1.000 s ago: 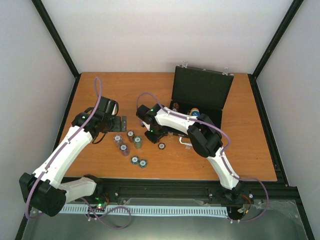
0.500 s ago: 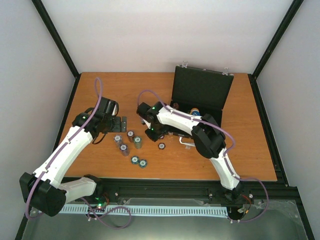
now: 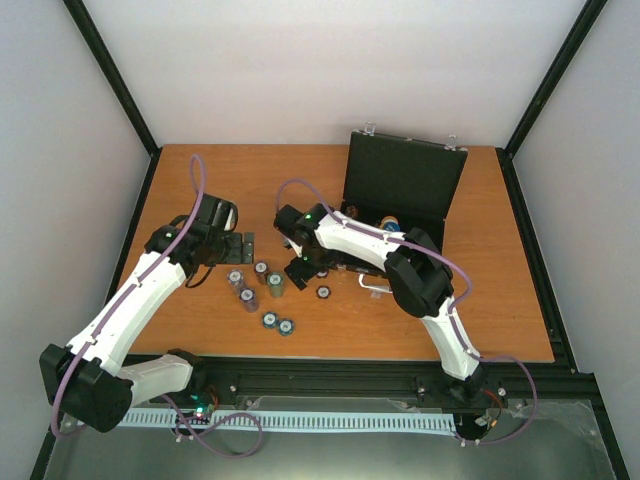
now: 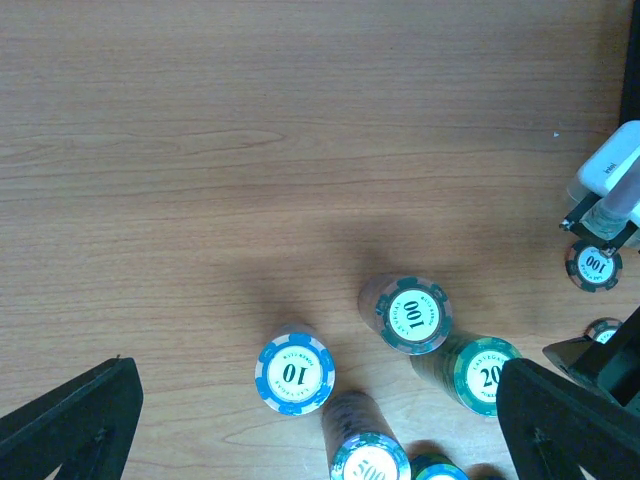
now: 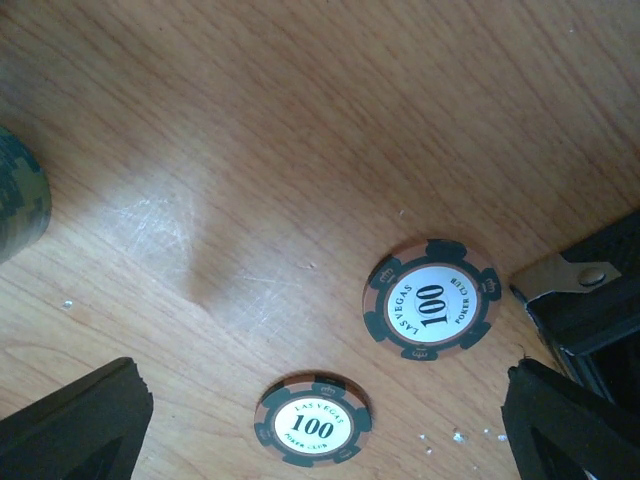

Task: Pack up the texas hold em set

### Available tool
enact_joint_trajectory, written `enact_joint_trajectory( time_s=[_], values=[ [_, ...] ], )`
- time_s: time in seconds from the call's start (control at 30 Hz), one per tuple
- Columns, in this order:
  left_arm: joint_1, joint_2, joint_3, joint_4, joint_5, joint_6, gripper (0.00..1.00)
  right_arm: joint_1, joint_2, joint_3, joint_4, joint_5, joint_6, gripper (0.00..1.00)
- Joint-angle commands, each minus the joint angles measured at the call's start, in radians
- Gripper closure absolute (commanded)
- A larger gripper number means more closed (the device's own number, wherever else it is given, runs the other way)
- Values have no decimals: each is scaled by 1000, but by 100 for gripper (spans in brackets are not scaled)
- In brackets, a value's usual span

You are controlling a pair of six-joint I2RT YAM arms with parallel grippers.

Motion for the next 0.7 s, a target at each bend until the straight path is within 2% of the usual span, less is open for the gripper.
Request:
enact_joint_trajectory(
  time_s=[0.0,0.1,0.23,0.33,0.67],
  values=[
    [-1,6,8,17,-2,19,0,4,-29,1,6,7,39,3],
    [-1,11,12,19,0,21,0,1,-14,24,-4,9,109,6],
    [-1,11,27,14,0,30,0,0,-24,17,-10,26,240,16],
    [-1,3,33,6,16,39,0,0,-32,0,-9,47,321,20],
    [-1,-77,18,-24,56,79,0,-5,-45,-22,89,95,615,28]
  ],
)
